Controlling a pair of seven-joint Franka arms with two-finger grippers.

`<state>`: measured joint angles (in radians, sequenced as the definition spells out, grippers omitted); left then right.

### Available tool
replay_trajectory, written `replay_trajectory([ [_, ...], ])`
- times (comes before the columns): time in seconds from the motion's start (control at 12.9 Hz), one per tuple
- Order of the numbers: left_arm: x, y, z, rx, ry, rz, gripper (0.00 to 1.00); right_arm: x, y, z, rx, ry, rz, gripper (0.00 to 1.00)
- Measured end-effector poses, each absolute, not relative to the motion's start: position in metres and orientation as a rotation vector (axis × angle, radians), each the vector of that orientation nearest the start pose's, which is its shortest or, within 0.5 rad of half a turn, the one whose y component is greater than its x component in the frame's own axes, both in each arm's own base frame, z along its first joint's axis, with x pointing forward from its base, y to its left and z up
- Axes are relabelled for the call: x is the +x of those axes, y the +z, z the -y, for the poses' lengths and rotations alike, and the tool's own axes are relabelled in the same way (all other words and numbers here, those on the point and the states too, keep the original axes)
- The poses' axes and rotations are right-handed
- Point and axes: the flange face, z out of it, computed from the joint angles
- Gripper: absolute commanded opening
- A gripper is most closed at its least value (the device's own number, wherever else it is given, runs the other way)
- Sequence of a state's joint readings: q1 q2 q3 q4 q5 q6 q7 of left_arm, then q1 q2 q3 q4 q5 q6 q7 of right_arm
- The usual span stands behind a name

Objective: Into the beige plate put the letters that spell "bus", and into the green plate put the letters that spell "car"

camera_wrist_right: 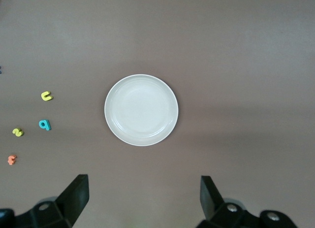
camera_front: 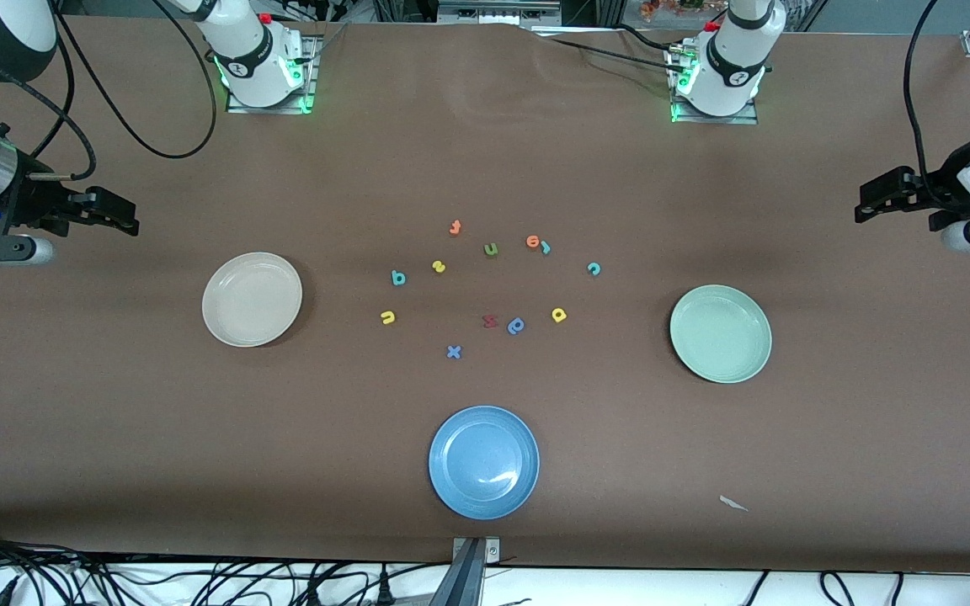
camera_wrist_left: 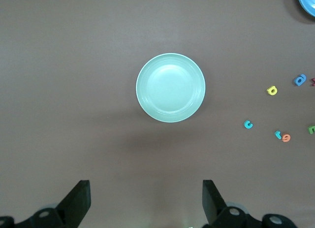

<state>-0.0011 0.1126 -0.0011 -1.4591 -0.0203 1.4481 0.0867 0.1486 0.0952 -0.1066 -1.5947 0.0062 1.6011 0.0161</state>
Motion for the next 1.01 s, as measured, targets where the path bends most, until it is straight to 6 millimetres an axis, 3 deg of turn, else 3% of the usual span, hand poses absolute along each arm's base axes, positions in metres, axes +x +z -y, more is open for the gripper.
replay_trajectory([
  [1.01,0.5744,0.6021,0.0036,-3.157,0.211,-0.143,1.0,0.5807,0.562,-0.0282,-3.145,0.137,0.042,1.0],
])
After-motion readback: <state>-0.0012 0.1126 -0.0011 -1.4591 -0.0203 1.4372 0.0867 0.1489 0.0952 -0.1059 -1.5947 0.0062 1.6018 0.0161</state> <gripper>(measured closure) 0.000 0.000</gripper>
